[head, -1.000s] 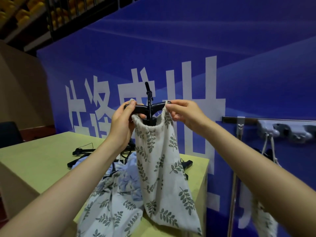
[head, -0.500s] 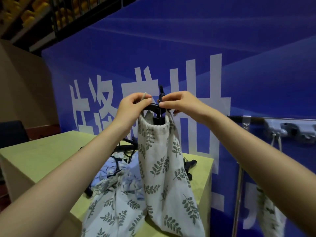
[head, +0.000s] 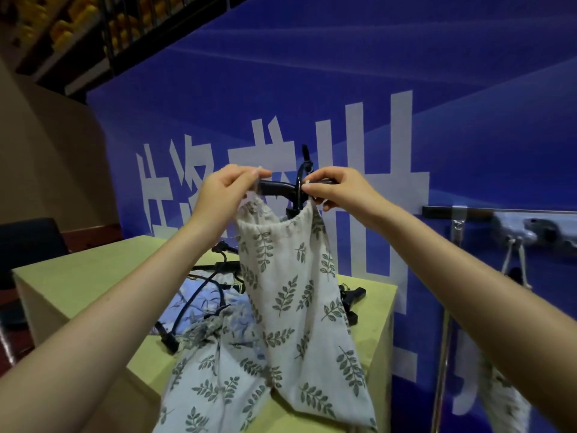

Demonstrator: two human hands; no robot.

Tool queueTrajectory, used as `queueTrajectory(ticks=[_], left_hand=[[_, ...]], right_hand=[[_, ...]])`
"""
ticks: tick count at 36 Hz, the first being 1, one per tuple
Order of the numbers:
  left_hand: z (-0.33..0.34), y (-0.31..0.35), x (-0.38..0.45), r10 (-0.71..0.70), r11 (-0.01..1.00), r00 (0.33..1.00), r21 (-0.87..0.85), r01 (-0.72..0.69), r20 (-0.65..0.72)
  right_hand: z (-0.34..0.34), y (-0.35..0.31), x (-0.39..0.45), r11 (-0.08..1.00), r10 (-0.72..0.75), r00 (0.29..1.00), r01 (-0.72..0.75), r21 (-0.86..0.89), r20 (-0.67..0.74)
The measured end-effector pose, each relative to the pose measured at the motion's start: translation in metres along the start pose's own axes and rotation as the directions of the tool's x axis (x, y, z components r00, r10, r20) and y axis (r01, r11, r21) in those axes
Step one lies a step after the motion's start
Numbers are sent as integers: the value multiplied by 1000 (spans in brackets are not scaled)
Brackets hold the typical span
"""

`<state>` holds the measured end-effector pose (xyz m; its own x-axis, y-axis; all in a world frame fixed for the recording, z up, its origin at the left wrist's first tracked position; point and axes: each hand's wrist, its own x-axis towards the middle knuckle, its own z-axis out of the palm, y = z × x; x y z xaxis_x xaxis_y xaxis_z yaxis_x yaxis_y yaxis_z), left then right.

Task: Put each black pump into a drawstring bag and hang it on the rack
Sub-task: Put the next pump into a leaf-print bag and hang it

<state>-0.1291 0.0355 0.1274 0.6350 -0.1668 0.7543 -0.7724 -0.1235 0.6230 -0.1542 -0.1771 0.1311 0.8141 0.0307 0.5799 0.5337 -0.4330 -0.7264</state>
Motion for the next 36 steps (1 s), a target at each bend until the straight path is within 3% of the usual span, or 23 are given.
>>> queueTrajectory(ticks=[3,7,12,21,27,30,36], left_hand=[[8,11,7,88,986,990,128,-102,107],[20,9,14,74,977,987,186,-101,143],[21,-3,6,-45,998,999,-33,46,25],[12,-12,2,-243,945,946,-275,179,-217],[6,-14,5,-317,885,945,-384,263,-84],[7,-12,4,-286,859,958,-438,263,14],[8,-7,4,-215,916,970,-321,241,114]], right_hand=[[-1,-6,0,1000,21,999,-22,22,44],[-3,-14,-2,994,59,992,-68,82,114],[-7,-15,-5,985,117,979,-136,105,169],[-5,-6,-5,982,83,993,-97,162,89],[0,-4,-7,986,14,997,-26,168,73],[2,-4,-7,995,-8,998,1,103,61],[-3,-4,-7,1000,-25,997,24,17,67]])
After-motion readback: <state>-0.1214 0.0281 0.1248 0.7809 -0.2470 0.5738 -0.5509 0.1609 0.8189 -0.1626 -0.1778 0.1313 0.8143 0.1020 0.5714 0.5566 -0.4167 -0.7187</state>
